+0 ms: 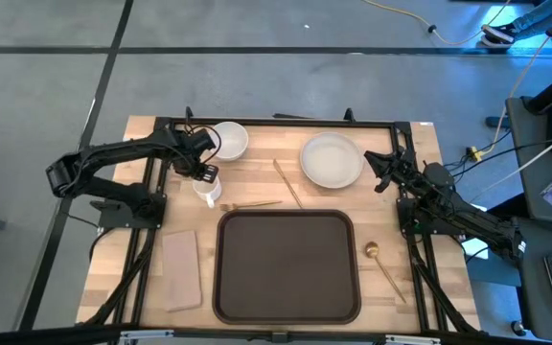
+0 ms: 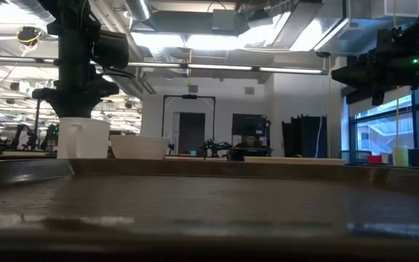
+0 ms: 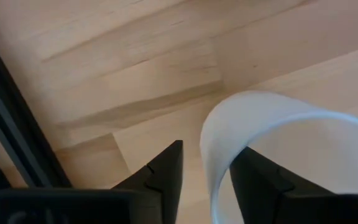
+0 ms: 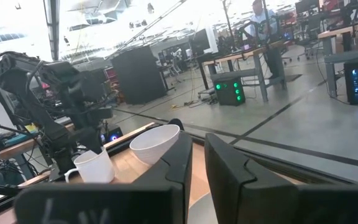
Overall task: Set up tray
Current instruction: Put the white mug on the black serving tray
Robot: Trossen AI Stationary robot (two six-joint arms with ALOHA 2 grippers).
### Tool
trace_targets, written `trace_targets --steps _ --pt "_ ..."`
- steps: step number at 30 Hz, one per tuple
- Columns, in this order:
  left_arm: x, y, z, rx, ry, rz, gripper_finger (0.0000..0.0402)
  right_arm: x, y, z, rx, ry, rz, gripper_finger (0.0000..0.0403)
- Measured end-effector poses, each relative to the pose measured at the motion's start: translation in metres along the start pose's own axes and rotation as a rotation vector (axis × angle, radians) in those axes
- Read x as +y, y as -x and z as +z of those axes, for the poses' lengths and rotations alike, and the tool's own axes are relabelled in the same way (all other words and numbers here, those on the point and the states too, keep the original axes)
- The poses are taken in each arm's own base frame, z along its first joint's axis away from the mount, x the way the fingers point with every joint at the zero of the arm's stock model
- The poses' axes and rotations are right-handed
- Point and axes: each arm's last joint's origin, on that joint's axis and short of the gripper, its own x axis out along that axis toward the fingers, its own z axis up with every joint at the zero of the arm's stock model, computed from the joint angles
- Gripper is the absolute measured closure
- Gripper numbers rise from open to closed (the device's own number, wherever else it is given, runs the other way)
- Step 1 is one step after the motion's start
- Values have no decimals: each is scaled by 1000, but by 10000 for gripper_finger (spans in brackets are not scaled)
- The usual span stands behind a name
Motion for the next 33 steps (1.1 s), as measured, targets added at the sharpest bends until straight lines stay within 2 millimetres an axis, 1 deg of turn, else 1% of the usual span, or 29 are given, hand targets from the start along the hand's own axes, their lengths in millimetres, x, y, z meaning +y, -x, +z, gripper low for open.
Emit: trace_targets --steps 3,8,14,16,18,20,22,24,26,28,30,33 --pt "0 -3 2 22 -19 -2 320 0 0 0 0 0 0 356" --pt "2 -4 3 52 -56 -35 389 0 0 0 1 2 0 356" --pt "4 7 2 14 -125 -65 395 0 0 -1 6 5 -1 356" --pt "3 17 3 -11 -178 -105 396 -1 0 -2 18 6 -5 356" --pt "-2 34 7 -56 -267 -178 397 -1 0 -4 36 7 -12 356" --pt "-8 54 11 -130 -415 -235 397 -2 0 -5 49 7 -15 356" --pt "-19 78 14 -235 -624 -260 397 -2 0 -5 56 6 -17 356" --pt "-31 100 13 -352 -898 -229 397 -2 0 -5 56 8 -17 356" --pt "-45 117 8 -441 -1175 -193 397 -2 0 -5 56 8 -18 356" --pt "-60 128 2 -503 -1415 -172 397 -2 0 -5 56 6 -18 356" --pt "-75 134 -4 -542 -1602 -165 397 -2 0 -5 56 4 -18 356" --pt "-98 132 -13 -550 -1829 -158 397 -2 0 -5 56 4 -18 356"
